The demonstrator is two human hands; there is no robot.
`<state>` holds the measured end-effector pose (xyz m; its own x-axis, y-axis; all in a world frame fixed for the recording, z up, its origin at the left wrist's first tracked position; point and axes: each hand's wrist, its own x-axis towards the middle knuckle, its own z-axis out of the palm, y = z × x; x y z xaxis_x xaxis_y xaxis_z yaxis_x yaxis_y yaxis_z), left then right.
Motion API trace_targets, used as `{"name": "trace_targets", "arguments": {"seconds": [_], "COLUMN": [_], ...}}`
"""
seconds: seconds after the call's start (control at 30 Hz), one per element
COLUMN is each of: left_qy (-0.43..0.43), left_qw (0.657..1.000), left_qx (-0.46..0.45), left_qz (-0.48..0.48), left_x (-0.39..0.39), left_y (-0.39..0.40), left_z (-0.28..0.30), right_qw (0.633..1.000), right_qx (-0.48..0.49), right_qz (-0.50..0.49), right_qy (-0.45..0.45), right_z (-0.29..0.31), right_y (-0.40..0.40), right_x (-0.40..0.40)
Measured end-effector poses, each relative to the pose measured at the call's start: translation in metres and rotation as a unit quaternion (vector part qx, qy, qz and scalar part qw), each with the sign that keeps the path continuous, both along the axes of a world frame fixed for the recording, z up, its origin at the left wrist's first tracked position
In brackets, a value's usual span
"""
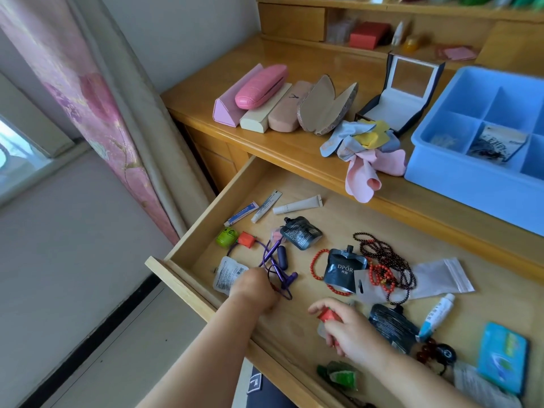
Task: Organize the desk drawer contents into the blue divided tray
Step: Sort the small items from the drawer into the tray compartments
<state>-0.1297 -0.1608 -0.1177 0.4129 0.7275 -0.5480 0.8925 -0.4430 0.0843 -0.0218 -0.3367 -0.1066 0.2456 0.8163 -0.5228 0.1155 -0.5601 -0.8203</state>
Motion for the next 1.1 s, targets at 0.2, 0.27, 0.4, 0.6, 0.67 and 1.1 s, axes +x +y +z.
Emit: {"name": "trace_targets", "arguments": {"seconds": [0.2,0.27,0.4,0.6,0.67,1.1], "left_qy": [-0.005,-0.039,-0.152,0.025,0.031,-0.427], "left_qw": [0.996,0.994,0.984,0.976,0.97,0.828], "left_qx": [-0.091,-0.104,0.091,0.174,0.186,-0.268], "left_qz": [-0.013,-0.004,0.013,-0.126,-0.155,0.245], "left_x": [-0.017,-0.023,-0.019,0.001,0.006,0.03], "left_y": [0.003,0.016,0.055,0.082,0.088,-0.025], "left_z": [0.018,0.034,0.045,0.018,0.01,0.062], "right_qw": [0.956,0.95,0.949,0.924,0.915,0.767], "right_qx": [-0.034,-0.036,-0.02,-0.031,-0.029,0.062], "right_qz": [-0.181,-0.189,-0.193,-0.229,-0.242,-0.374], "right_qy": [0.228,0.245,0.249,0.305,0.323,0.518], "right_z": [-0.001,-0.001,0.003,0.001,-0.003,0.022], "right_y": [0.0,0.0,-0.004,-0.02,-0.025,-0.017], "right_x": [0.013,0.015,0.023,0.042,0.049,0.055]}}
